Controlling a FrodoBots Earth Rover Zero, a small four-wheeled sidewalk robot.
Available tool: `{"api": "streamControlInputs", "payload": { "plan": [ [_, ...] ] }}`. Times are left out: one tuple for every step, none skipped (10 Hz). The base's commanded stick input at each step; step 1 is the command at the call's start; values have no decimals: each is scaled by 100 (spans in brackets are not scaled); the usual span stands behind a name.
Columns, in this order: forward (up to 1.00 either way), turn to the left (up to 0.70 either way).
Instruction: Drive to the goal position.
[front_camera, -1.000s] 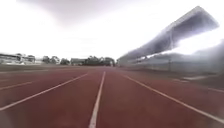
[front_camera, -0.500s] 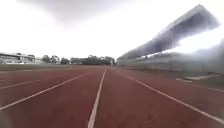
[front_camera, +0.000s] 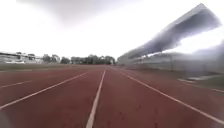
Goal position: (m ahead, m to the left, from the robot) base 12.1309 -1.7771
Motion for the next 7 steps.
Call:
{"api": "streamControlInputs", "payload": {
  "plan": [
    [45, 0],
    [45, 0],
    [45, 0],
    [45, 0],
    [45, 0],
    [45, 0],
    [45, 0]
  ]
}}
